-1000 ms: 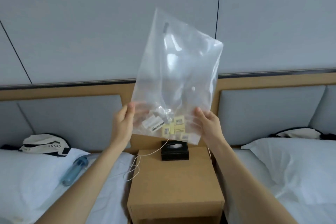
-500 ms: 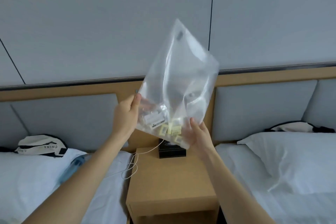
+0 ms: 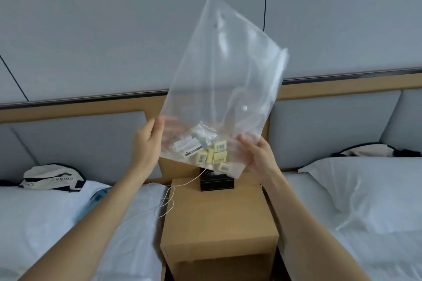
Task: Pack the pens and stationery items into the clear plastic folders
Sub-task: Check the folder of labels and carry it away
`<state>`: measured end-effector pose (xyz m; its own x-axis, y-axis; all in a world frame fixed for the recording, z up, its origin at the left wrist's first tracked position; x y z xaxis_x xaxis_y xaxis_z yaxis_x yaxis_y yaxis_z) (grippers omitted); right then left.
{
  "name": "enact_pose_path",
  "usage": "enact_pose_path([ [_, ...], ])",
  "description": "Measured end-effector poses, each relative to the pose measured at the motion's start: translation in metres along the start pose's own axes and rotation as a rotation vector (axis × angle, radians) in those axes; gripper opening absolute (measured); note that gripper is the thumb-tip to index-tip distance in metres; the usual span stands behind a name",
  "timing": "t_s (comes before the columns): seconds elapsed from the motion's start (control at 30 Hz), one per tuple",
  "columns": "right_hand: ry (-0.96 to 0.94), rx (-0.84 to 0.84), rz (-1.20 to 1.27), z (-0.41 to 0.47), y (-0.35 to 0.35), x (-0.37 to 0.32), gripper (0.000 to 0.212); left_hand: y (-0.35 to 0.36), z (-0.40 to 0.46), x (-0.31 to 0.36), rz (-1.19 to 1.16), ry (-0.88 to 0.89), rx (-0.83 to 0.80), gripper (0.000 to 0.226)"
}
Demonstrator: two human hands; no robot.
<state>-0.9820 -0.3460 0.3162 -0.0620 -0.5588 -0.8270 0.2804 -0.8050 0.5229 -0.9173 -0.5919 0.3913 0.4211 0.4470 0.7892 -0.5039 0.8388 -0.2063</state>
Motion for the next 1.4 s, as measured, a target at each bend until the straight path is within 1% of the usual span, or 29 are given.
enact_pose_path([
  [0.07,-0.007,-0.045,-0.03,0.003,0.004,-0.012,0.027,-0.002,-0.004,-0.005,-0.075,-0.054,0.005,0.038],
  [0.17,-0.002,-0.103,-0.111,0.007,0.01,-0.023,0.039,-0.004,-0.008,-0.017,-0.177,-0.145,0.062,0.039],
  [0.23,0.048,-0.147,-0.174,0.008,0.012,-0.026,0.049,-0.003,-0.01,-0.025,-0.174,-0.178,0.061,0.043],
  [0.3,0.087,-0.152,-0.188,0.009,0.011,-0.027,0.052,-0.001,-0.012,-0.031,-0.197,-0.221,0.039,0.043],
  [0.4,0.106,-0.116,-0.221,0.01,0.006,-0.026,0.058,0.004,-0.016,-0.044,-0.257,-0.302,-0.087,0.048],
  [0.47,0.102,-0.114,-0.238,0.01,0.001,-0.025,0.055,0.003,-0.018,-0.049,-0.308,-0.333,-0.17,0.039],
  [0.5,0.103,-0.114,-0.252,0.009,-0.002,-0.024,0.052,0.004,-0.017,-0.049,-0.332,-0.36,-0.215,0.04],
  [0.53,0.108,-0.115,-0.268,0.009,-0.003,-0.025,0.049,0.003,-0.016,-0.05,-0.334,-0.391,-0.268,0.05],
  [0.57,0.115,-0.124,-0.286,0.008,-0.005,-0.026,0.047,0.003,-0.013,-0.052,-0.319,-0.415,-0.342,0.062],
  [0.6,0.125,-0.137,-0.304,0.008,-0.005,-0.028,0.044,0.004,-0.011,-0.052,-0.297,-0.44,-0.427,0.07],
  [0.7,0.157,-0.175,-0.37,0.008,-0.004,-0.035,0.037,0.003,-0.009,-0.046,-0.175,-0.516,-0.688,0.071],
  [0.73,0.162,-0.186,-0.396,0.008,-0.002,-0.037,0.036,0.004,-0.01,-0.041,-0.142,-0.516,-0.767,0.071],
  [0.8,0.17,-0.207,-0.423,0.007,-0.001,-0.041,0.037,0.007,-0.014,-0.033,-0.106,-0.504,-0.838,0.073],
  [0.9,0.179,-0.225,-0.429,0.005,-0.002,-0.045,0.033,0.009,-0.018,-0.03,-0.12,-0.465,-0.826,0.073],
  [1.0,0.162,-0.221,-0.452,0.005,-0.003,-0.047,0.031,0.012,-0.022,-0.028,-0.186,-0.451,-0.794,0.064],
  [1.13,0.153,-0.205,-0.409,0.004,-0.004,-0.045,0.029,0.012,-0.021,-0.032,-0.237,-0.417,-0.704,0.063],
  [1.2,0.148,-0.191,-0.404,0.003,-0.005,-0.044,0.026,0.01,-0.021,-0.036,-0.239,-0.427,-0.661,0.064],
  [1.27,0.158,-0.166,-0.389,0.003,-0.006,-0.04,0.024,0.007,-0.022,-0.041,-0.236,-0.483,-0.606,0.061],
  [1.33,0.181,-0.148,-0.38,0.002,-0.007,-0.036,0.019,0.008,-0.024,-0.047,-0.209,-0.538,-0.587,0.05],
  [1.4,0.194,-0.165,-0.401,0.001,-0.006,-0.038,0.019,0.01,-0.026,-0.045,-0.277,-0.555,-0.557,0.017],
])
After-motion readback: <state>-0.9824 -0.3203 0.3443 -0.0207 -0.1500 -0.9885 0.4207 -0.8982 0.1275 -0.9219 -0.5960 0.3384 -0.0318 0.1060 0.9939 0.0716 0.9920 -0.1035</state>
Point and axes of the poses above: each hand's wrist, its own z-axis towards the middle knuckle, its own y-axis out of the palm, x = y × z, the point moved 4 cm from there along z, towards the middle knuckle, and after that the axes turned 4 degrees about x, right-handed, at the moved point
